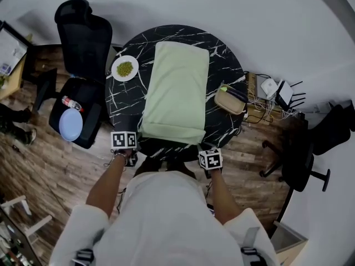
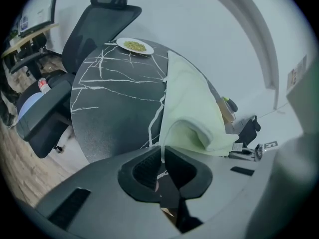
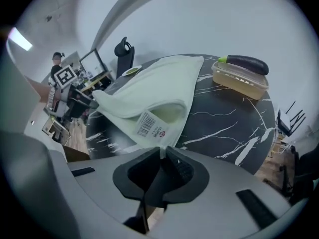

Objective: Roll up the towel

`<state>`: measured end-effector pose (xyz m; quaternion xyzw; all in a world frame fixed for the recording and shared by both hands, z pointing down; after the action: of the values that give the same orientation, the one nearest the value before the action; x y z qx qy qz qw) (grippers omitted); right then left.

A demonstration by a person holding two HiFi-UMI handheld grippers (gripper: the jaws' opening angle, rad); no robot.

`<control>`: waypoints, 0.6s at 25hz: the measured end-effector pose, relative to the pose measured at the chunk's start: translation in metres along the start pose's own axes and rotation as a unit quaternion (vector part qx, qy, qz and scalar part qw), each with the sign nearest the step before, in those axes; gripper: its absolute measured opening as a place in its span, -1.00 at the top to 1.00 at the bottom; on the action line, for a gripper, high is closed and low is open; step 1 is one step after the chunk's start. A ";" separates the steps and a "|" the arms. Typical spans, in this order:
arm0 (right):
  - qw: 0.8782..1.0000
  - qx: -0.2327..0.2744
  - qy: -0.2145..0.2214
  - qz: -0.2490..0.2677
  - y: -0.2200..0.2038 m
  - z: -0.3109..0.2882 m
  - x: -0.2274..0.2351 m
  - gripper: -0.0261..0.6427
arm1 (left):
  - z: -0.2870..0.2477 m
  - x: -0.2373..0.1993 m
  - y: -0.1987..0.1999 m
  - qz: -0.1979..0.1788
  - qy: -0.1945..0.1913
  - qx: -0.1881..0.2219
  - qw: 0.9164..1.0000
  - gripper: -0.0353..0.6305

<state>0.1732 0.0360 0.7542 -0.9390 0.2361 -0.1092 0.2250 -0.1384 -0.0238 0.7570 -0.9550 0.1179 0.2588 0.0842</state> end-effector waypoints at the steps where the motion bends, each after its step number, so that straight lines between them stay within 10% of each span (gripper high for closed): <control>1: 1.000 0.003 0.004 -0.004 0.002 0.003 0.002 0.85 | 0.000 0.000 0.000 -0.002 -0.001 -0.002 1.000 0.83; 15: 0.994 0.048 0.058 -0.079 0.032 0.067 0.003 0.88 | 0.044 0.003 -0.035 0.006 0.000 -0.031 0.999 0.84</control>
<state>0.1840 0.0338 0.6809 -0.9349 0.1679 -0.1923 0.2465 -0.1474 0.0188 0.7209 -0.9565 0.1158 0.2626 0.0529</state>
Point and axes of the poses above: the fingertips, and each gripper's own axes: z backward along the fingers, x to its right, y out of its top, the point moved 1 cm from there along z, backward along the fingers, and after that the axes turned 14 degrees about z, right-handed, at the moved point
